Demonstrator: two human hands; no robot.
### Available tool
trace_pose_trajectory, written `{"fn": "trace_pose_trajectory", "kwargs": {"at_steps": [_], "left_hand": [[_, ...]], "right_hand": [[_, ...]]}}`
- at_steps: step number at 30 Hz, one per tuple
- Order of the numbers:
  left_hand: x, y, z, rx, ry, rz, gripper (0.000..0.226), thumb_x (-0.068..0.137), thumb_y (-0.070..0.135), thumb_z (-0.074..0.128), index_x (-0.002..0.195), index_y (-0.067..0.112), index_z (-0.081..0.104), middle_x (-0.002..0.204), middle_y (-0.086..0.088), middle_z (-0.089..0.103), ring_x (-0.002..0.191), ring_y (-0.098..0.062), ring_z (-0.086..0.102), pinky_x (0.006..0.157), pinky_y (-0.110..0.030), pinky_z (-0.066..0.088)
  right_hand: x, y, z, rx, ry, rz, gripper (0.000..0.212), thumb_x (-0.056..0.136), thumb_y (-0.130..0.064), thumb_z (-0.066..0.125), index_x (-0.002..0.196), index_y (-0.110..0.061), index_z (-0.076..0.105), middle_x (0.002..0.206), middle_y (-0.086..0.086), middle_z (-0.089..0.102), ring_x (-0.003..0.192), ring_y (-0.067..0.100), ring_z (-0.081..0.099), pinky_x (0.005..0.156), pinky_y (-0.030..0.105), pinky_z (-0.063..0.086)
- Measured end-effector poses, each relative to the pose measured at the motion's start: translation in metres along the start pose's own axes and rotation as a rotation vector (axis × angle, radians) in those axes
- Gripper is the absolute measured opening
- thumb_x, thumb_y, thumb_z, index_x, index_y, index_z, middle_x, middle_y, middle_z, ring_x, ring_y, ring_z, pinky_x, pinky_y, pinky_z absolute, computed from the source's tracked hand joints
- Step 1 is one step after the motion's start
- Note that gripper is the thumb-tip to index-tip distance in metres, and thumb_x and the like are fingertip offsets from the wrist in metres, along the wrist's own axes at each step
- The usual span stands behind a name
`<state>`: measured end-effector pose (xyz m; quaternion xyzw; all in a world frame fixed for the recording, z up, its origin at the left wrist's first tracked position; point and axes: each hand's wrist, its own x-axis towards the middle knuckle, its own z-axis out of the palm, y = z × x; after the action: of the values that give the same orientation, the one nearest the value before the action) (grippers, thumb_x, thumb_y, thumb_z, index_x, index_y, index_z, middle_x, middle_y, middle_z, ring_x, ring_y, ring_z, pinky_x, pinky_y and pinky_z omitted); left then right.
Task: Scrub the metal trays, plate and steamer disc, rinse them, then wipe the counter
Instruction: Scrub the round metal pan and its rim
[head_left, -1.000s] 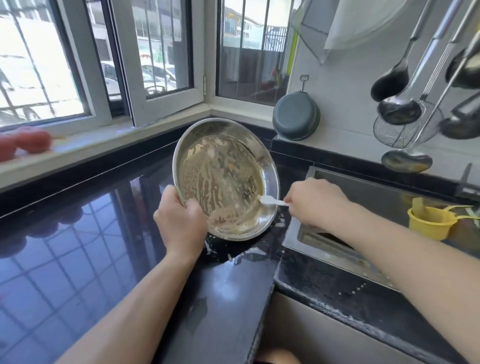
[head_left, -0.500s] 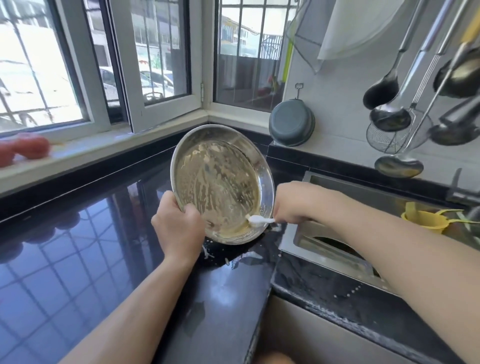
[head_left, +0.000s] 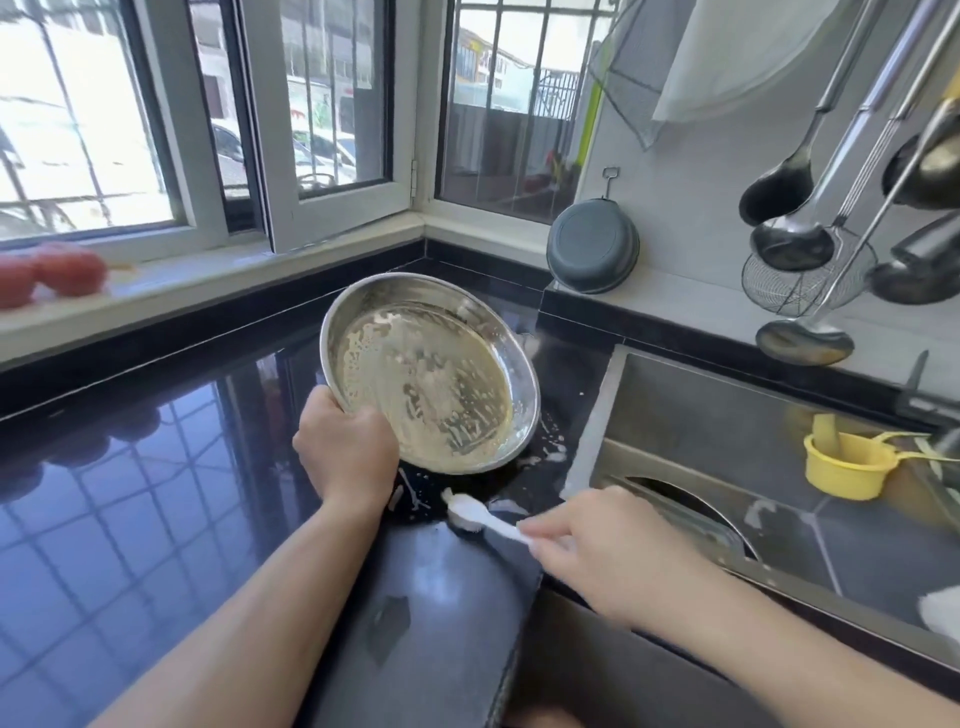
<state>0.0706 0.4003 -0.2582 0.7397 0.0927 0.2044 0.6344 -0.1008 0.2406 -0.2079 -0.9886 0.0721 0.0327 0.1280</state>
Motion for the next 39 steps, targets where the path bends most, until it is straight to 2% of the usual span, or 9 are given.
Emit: {"fn": "trace_pose_trajectory", "kwargs": {"at_steps": [3, 6, 9, 13, 20, 27, 33, 37, 39], "left_hand": [[0.004, -0.004, 0.001, 0.008, -0.003, -0.021, 0.011, 0.085, 0.002, 0.052, 0.078, 0.009, 0.056, 0.075, 0.001, 0.061, 0.070, -0.017, 0.059, 0.056, -0.036, 0.050], [0.008, -0.008, 0.002, 0.011, 0.001, -0.045, 0.008, 0.085, 0.004, 0.055, 0.081, 0.010, 0.059, 0.078, 0.000, 0.064, 0.074, -0.020, 0.062, 0.062, -0.043, 0.056], [0.010, -0.010, 0.003, 0.000, -0.001, -0.070, 0.008, 0.082, 0.003, 0.052, 0.082, 0.008, 0.059, 0.079, -0.001, 0.065, 0.076, -0.024, 0.062, 0.063, -0.043, 0.055], [0.013, -0.014, 0.003, 0.033, 0.010, -0.139, 0.008, 0.078, 0.003, 0.049, 0.084, 0.000, 0.054, 0.076, -0.004, 0.058, 0.070, -0.028, 0.052, 0.059, -0.044, 0.048], [0.011, -0.012, 0.003, 0.066, 0.003, -0.147, 0.008, 0.080, 0.002, 0.048, 0.078, 0.009, 0.044, 0.073, -0.004, 0.045, 0.062, -0.021, 0.035, 0.055, -0.037, 0.031], [0.009, -0.011, 0.001, 0.057, -0.006, -0.167, 0.022, 0.079, 0.004, 0.048, 0.095, -0.007, 0.057, 0.091, -0.022, 0.065, 0.074, -0.028, 0.049, 0.060, -0.042, 0.041], [0.008, -0.008, 0.000, 0.070, -0.014, -0.121, 0.017, 0.081, 0.004, 0.051, 0.093, -0.007, 0.058, 0.092, -0.022, 0.066, 0.073, -0.028, 0.050, 0.062, -0.050, 0.049], [0.007, -0.008, -0.001, 0.040, -0.047, 0.010, 0.006, 0.083, 0.002, 0.054, 0.078, 0.004, 0.054, 0.072, -0.004, 0.058, 0.069, -0.021, 0.053, 0.051, -0.030, 0.041], [0.005, -0.004, 0.000, 0.022, -0.072, 0.096, 0.015, 0.085, 0.001, 0.055, 0.073, 0.005, 0.048, 0.066, 0.000, 0.051, 0.057, -0.009, 0.046, 0.042, -0.018, 0.032]], "right_hand": [[0.012, 0.022, 0.000, 0.068, 0.155, 0.093, 0.025, 0.096, -0.038, 0.059, 0.114, -0.045, 0.074, 0.105, -0.010, 0.077, 0.098, 0.013, 0.069, 0.085, 0.028, 0.053], [0.014, 0.035, -0.019, 0.046, 0.085, 0.143, 0.024, 0.096, -0.037, 0.060, 0.114, -0.044, 0.075, 0.100, -0.014, 0.076, 0.082, 0.002, 0.069, 0.076, 0.021, 0.054], [0.009, 0.046, -0.036, 0.074, 0.080, 0.182, 0.023, 0.097, -0.036, 0.059, 0.109, -0.045, 0.076, 0.104, -0.012, 0.076, 0.087, 0.010, 0.070, 0.083, 0.032, 0.057], [0.020, 0.050, -0.021, 0.169, 0.200, 0.143, 0.027, 0.099, -0.038, 0.056, 0.118, -0.048, 0.071, 0.112, -0.015, 0.074, 0.060, 0.002, 0.062, 0.062, 0.023, 0.050], [0.014, 0.018, 0.029, 0.256, 0.170, -0.020, 0.032, 0.102, -0.039, 0.051, 0.128, -0.052, 0.063, 0.060, -0.015, 0.060, 0.053, 0.000, 0.051, 0.053, 0.015, 0.038], [0.030, 0.039, 0.010, 0.075, 0.227, 0.152, 0.035, 0.101, -0.037, 0.048, 0.131, -0.046, 0.065, 0.071, -0.001, 0.061, 0.069, 0.025, 0.054, 0.071, 0.038, 0.049], [0.012, -0.017, 0.021, 0.112, 0.134, -0.073, 0.032, 0.100, -0.040, 0.047, 0.130, -0.046, 0.056, 0.077, 0.005, 0.066, 0.074, 0.032, 0.058, 0.069, 0.040, 0.049], [0.023, 0.006, -0.004, -0.008, 0.017, 0.037, 0.033, 0.099, -0.041, 0.050, 0.126, -0.056, 0.062, 0.077, -0.005, 0.066, 0.072, 0.021, 0.060, 0.065, 0.034, 0.049], [0.029, 0.026, -0.023, -0.158, -0.056, 0.115, 0.033, 0.100, -0.041, 0.048, 0.127, -0.055, 0.063, 0.095, -0.006, 0.069, 0.089, 0.022, 0.064, 0.075, 0.036, 0.054]]}}
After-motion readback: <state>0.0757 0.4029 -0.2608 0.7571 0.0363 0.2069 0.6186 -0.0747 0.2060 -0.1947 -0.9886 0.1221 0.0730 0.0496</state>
